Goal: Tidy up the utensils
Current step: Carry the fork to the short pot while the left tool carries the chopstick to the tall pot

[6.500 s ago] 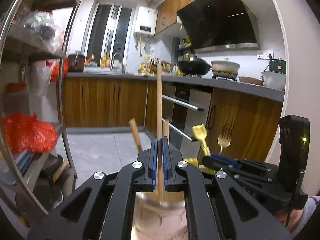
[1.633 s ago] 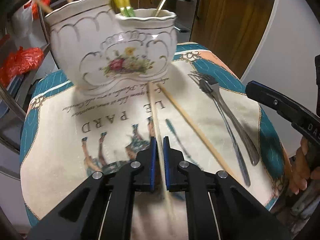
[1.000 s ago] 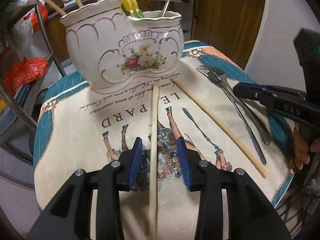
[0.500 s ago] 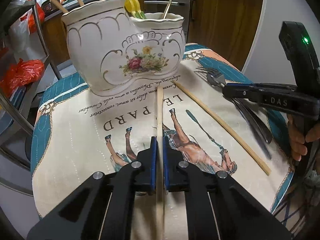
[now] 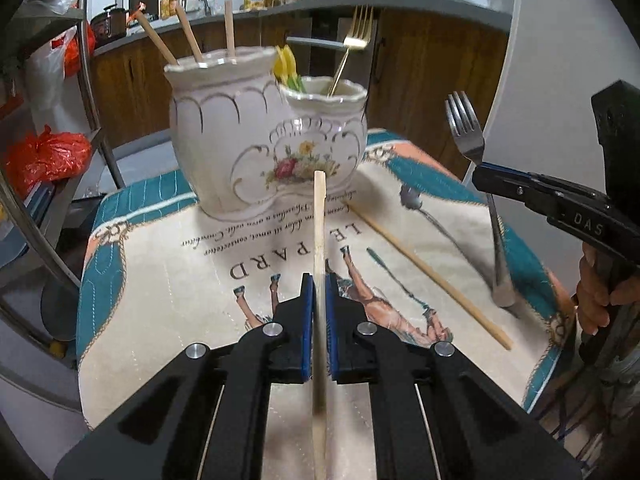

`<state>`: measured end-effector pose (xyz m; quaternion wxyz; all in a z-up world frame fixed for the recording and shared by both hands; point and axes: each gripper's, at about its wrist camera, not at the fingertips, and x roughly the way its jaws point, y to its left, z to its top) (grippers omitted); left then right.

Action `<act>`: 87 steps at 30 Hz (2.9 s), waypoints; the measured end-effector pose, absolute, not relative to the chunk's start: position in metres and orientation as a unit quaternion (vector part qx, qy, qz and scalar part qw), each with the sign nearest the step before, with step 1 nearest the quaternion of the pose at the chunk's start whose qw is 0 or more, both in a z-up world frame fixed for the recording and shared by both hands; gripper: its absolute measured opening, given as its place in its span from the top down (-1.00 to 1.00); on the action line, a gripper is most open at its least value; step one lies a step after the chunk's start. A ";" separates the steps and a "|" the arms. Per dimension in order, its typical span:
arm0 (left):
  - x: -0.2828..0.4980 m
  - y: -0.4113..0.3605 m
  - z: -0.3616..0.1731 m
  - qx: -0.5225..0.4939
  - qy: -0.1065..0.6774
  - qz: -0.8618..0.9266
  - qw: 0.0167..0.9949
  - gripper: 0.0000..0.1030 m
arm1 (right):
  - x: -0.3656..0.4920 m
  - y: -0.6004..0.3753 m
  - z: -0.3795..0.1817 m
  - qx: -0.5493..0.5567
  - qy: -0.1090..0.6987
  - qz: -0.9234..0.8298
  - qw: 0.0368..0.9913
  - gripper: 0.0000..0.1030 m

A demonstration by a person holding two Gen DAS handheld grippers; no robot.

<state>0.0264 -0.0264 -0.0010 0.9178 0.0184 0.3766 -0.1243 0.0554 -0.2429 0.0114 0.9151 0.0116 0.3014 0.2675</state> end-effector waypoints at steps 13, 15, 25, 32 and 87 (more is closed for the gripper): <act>0.003 -0.008 0.038 -0.010 0.269 -0.147 0.952 0.88 | 0.027 -0.236 0.047 0.002 0.229 0.278 0.933 0.93; 0.003 -0.005 0.044 -0.011 0.254 -0.148 0.956 0.88 | 0.027 -0.233 0.056 0.000 0.213 0.276 0.937 0.93; 0.036 0.016 0.096 -0.025 0.184 -0.152 0.971 0.88 | 0.058 -0.215 0.093 0.001 0.147 0.273 0.951 0.93; 0.086 0.032 0.119 -0.055 0.153 -0.161 0.973 0.88 | 0.095 -0.201 0.106 0.016 0.130 0.268 0.954 0.93; 0.114 0.008 0.073 0.094 0.111 -0.088 0.985 0.88 | 0.152 -0.165 0.047 -0.002 0.172 0.256 0.951 0.92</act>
